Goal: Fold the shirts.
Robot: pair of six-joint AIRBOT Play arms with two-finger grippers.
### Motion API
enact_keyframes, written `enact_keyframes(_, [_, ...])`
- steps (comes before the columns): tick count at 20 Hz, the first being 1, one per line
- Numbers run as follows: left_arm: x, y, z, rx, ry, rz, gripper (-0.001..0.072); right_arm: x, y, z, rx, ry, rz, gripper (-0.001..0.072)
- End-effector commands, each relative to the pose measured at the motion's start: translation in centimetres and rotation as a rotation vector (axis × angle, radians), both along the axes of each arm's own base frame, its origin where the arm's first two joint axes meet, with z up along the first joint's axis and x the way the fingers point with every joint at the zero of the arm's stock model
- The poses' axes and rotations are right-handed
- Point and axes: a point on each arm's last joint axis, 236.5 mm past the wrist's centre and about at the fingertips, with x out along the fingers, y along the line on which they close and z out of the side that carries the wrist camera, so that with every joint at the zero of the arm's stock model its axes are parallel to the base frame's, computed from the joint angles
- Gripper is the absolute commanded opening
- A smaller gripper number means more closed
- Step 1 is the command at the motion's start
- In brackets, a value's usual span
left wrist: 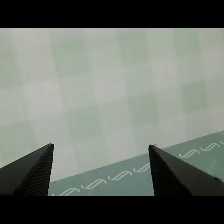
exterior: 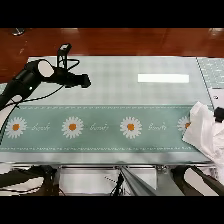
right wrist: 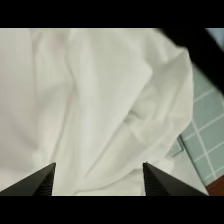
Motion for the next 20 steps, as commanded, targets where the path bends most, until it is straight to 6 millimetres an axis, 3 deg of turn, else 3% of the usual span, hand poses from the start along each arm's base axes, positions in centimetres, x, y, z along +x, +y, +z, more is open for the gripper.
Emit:
enact_keyframes(1, [-1.0, -0.1, -0.6, 0.002, 0.045, -0.014, 0.0701, -5.4, 2.6, -3.9, 0.116, 0.083, -0.073, 0.0617])
enact_keyframes(4, [-1.5, -0.2, -0.7, 0.003, 0.066, -0.022, 0.0701, -6.3, 3.6, -6.6, 0.156, 0.125, -0.052, 0.0617])
enact_keyframes(8, [-2.0, 0.4, -0.8, 0.013, 0.089, -0.035, 0.07, -4.8, 3.7, -8.3, 0.191, 0.106, -0.006, 0.0592])
enact_keyframes(10, [-2.6, 1.5, -0.7, 0.018, 0.117, -0.028, 0.07, -3.8, 4.4, -8.9, 0.23, 0.075, 0.028, 0.0408])
enact_keyframes(13, [-3.8, 3.9, 0.3, 0.026, 0.157, -0.019, 0.0701, -1.4, 5.3, -9.1, 0.273, -0.017, 0.073, 0.0024])
enact_keyframes(14, [-4.1, 4.8, 0.9, 0.026, 0.163, -0.01, 0.0701, -0.7, 5.6, -8.8, 0.287, -0.044, 0.08, 0.0023])
enact_keyframes(15, [-4.5, 5.6, 1.6, 0.027, 0.163, -0.005, 0.0701, 0.4, 5.8, -8.2, 0.298, -0.08, 0.089, 0.0023])
enact_keyframes(17, [-5.3, 7.1, 3.2, 0.029, 0.131, 0.006, 0.0701, 4.0, 5.8, -4.8, 0.294, -0.236, 0.096, 0.0023])
enact_keyframes(20, [-8.3, 7.9, 4.1, 0.024, 0.099, 0.029, 0.07, 10.8, 6.2, 4.9, 0.261, -0.597, 0.124, 0.0022])
